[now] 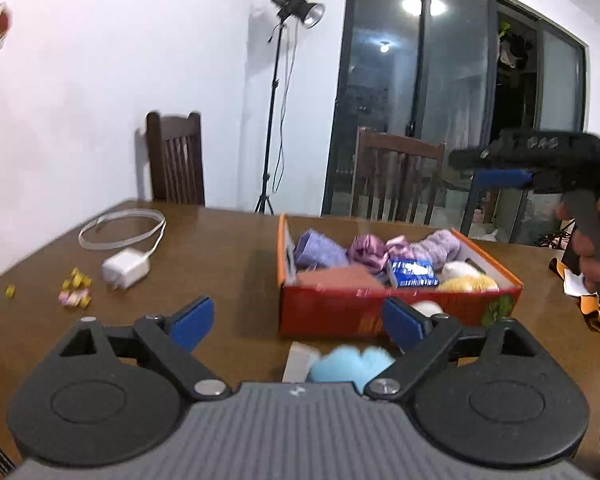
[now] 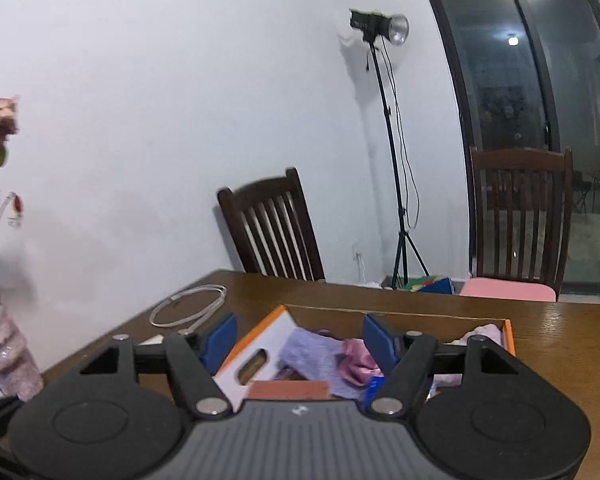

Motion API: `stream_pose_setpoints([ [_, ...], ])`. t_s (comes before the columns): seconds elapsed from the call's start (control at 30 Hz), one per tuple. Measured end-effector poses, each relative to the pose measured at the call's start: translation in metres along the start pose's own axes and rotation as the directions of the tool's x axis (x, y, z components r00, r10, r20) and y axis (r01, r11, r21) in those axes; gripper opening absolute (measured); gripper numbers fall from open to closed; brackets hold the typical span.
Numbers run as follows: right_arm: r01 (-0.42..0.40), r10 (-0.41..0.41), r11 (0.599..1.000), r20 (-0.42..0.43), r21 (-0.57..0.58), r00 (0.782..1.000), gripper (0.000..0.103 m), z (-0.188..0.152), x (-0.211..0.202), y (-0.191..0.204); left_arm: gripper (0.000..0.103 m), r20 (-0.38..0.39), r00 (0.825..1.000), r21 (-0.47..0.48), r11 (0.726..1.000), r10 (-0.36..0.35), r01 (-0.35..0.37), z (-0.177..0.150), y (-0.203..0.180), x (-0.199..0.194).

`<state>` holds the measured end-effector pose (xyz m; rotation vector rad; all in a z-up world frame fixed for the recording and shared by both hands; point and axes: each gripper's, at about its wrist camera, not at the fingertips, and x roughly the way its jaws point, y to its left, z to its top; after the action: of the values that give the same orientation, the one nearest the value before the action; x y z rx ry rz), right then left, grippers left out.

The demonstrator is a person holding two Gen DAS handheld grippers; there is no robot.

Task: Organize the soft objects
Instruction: 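Move both grippers back to the light-blue fluffy plush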

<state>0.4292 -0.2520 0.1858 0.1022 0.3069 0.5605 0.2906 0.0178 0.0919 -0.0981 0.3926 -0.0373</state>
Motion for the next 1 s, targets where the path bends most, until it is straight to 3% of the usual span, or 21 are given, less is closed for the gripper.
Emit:
stream_pose_setpoints([
  [0.2,-0.002,0.0,0.998,-0.027,-0.065,1.0,0.076,-0.041,-0.037,0.054,0.093,0.044,0.998,0.003,0.999,-0.042,0.042,-0.01,0.017,-0.034],
  [0.43,0.05,-0.055,0.997,-0.08,-0.06,0.995,0.08,-0.104,-0.09,0.083,0.093,0.055,0.992,-0.055,0.991,-0.118,0.121,-0.019,0.028,-0.045],
  [0.57,0.066,-0.068,0.998,-0.118,-0.024,0.991,0.08,-0.136,-0.105,0.087,0.093,0.035,0.986,-0.092,0.982,-0.16,0.163,-0.031,0.023,-0.042],
  [0.67,0.117,-0.115,0.993,-0.135,0.003,0.984,0.08,-0.151,-0.11,0.084,0.093,0.002,0.985,-0.057,0.984,-0.171,0.17,-0.043,0.013,-0.037],
  [0.83,0.19,-0.182,0.98,-0.128,0.058,0.975,0.079,-0.164,-0.12,0.07,0.093,-0.025,0.983,-0.038,0.982,-0.184,0.183,-0.06,0.015,-0.034],
  [1.0,0.183,-0.17,0.979,-0.136,0.09,0.976,0.074,-0.164,-0.107,0.061,0.093,-0.061,0.978,-0.067,0.979,-0.198,0.194,-0.068,0.023,-0.018],
])
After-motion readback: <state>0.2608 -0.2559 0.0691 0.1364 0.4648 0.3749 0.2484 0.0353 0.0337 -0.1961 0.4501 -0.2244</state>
